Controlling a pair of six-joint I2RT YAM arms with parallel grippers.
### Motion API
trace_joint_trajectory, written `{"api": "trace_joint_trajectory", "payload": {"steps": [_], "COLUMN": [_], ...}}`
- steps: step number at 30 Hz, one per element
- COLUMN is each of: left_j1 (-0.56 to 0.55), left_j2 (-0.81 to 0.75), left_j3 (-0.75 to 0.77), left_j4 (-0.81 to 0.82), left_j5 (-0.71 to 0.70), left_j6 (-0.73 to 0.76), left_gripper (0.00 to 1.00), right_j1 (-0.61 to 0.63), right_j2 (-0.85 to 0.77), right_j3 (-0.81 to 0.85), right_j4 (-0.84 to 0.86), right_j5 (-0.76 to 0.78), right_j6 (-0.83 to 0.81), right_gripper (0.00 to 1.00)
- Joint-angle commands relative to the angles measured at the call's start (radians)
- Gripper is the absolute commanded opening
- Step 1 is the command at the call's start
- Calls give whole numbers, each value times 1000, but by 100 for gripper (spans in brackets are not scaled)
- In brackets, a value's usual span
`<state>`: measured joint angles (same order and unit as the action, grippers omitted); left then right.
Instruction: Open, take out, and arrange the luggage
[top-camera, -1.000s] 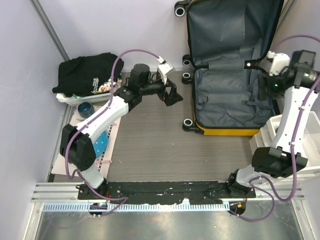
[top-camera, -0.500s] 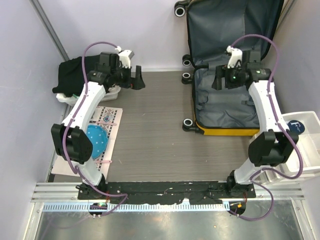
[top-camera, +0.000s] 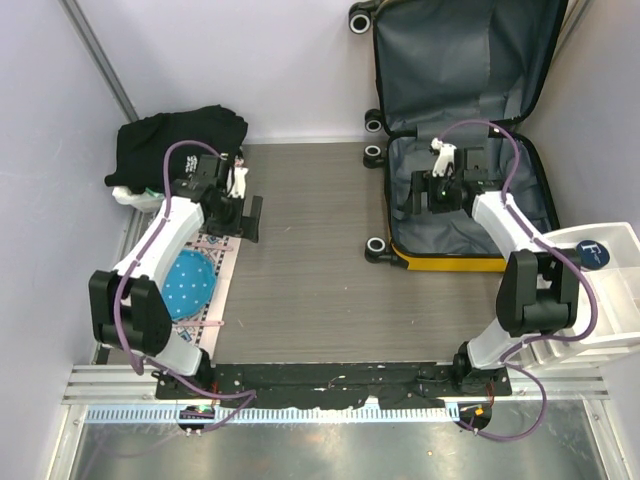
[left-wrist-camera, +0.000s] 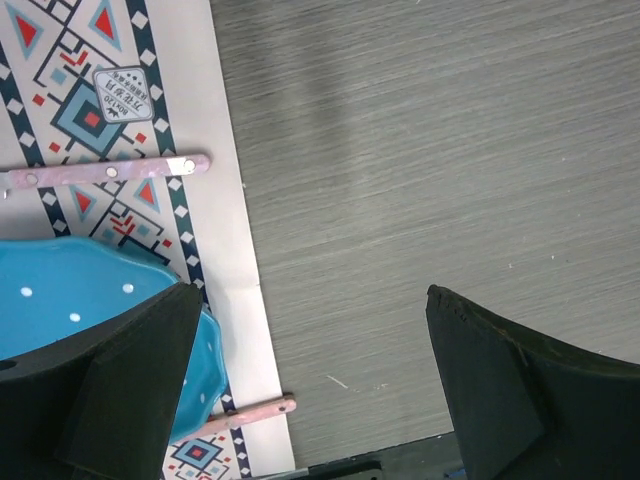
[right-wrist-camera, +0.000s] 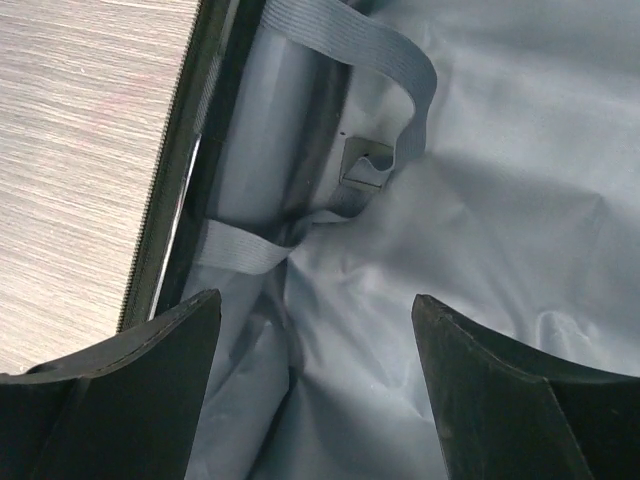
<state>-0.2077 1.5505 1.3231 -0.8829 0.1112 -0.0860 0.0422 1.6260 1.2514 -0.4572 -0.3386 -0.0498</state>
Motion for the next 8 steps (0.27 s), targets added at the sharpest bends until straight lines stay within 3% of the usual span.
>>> {"api": "trace_joint_trajectory", "payload": {"steps": [1, 8], "left_j1": [5, 14], "left_j2": [-82, -55], "left_j3": [-16, 50], "left_j4": [32, 35], "left_j5": [-31, -2], "left_j6": [6, -44], "left_gripper": [99, 100], "right_j1": [1, 2], "right_j2": [-121, -195], "right_j3": [-50, -67], "right_j4": [149, 134], "right_j5": [15, 15], "right_j6": [4, -21], "right_gripper": [83, 84]}}
